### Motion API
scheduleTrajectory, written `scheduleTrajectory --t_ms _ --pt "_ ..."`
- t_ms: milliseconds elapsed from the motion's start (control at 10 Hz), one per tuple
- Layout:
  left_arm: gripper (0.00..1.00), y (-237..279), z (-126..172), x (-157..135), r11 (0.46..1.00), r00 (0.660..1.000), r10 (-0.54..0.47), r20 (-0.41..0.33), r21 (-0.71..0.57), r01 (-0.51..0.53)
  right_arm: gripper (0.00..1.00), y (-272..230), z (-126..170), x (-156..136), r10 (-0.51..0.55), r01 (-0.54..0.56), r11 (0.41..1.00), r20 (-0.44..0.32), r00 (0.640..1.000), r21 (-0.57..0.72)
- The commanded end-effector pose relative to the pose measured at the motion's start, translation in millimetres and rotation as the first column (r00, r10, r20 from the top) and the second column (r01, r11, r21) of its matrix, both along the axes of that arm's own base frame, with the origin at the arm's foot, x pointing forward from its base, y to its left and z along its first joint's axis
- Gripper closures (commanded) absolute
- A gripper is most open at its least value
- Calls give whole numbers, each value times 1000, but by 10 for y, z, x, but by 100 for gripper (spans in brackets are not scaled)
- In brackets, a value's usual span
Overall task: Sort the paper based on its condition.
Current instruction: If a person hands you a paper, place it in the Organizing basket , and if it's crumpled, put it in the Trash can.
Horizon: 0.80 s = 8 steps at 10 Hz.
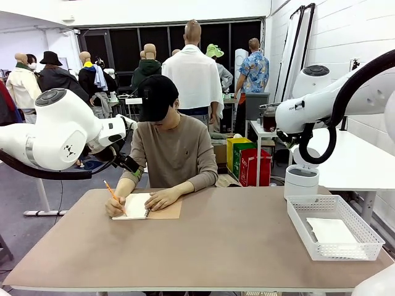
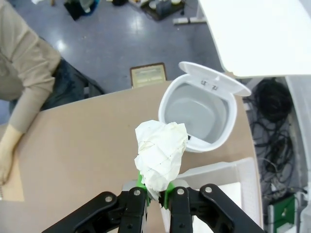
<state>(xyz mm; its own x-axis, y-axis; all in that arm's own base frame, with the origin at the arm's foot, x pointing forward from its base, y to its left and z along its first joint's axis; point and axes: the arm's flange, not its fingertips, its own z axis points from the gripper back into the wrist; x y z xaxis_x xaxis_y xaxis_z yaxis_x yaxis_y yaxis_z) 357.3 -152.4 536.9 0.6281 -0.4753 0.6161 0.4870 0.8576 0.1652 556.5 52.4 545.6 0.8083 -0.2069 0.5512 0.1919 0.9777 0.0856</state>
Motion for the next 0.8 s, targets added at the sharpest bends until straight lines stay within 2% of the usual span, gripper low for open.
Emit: scheduleTrajectory --t_ms 0,700 --pt "0 8 -2 1 1000 1000 -2 0 2 2 100 -62 -63 205 -99 99 995 -11 995 -18" --pt "0 8 -2 1 1000 1000 -2 0 2 2 100 -364 -564 580 -187 187 982 -72 980 -14"
